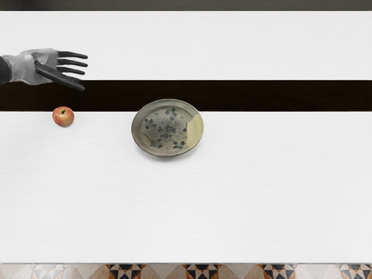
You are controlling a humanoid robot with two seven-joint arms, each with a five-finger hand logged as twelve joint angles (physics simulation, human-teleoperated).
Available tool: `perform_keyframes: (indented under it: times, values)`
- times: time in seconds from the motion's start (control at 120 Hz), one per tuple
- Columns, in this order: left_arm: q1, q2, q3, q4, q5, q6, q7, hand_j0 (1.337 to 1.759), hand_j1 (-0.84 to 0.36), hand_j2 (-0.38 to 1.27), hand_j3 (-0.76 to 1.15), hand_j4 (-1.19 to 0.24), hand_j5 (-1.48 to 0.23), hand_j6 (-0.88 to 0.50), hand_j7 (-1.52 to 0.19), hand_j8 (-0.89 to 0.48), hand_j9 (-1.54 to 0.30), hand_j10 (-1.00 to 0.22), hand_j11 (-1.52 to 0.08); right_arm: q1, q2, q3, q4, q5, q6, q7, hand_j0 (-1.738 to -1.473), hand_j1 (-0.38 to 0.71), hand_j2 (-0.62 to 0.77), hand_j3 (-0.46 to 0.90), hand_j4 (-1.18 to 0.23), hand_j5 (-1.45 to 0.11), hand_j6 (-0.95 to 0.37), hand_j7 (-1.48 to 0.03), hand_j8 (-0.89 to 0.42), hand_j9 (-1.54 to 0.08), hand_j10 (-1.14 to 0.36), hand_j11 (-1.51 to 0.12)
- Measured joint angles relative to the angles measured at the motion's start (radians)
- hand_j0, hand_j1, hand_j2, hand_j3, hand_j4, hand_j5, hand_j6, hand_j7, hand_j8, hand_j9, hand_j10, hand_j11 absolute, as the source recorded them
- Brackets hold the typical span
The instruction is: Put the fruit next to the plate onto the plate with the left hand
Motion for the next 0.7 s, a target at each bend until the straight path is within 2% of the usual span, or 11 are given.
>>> perform_keyframes:
  times: [0.275,0.542,0.7]
  values:
    - [-0.013,0.001,0.002,-0.003,0.008,0.0,0.003,1.658,0.06,0.05,0.0,-0.25,-0.32,-0.25,-0.32,-0.25,-0.32,-0.24,-0.32,0.005,0.0,0.002,-0.001,0.0,0.0,0.003,-1.658,-0.31,-0.01,0.0,-0.03,-0.05,-0.04,-0.05,-0.03,-0.05,-0.03,-0.05]
    - [-0.035,0.009,0.01,-0.014,0.176,0.0,0.013,1.658,0.06,0.05,0.0,-0.25,-0.32,-0.25,-0.32,-0.25,-0.32,-0.25,-0.32,0.007,0.0,0.003,-0.002,0.0,0.0,0.003,-1.658,-0.31,-0.01,0.0,-0.03,-0.05,-0.04,-0.05,-0.03,-0.05,-0.03,-0.05]
    - [-0.036,0.034,0.011,-0.129,0.341,0.0,0.029,1.658,0.06,0.05,0.0,-0.25,-0.32,-0.25,-0.32,-0.25,-0.32,-0.25,-0.32,0.01,0.0,0.003,-0.003,0.0,0.0,0.003,-1.658,-0.31,-0.01,0.0,-0.03,-0.05,-0.04,-0.05,-0.03,-0.05,-0.03,-0.05]
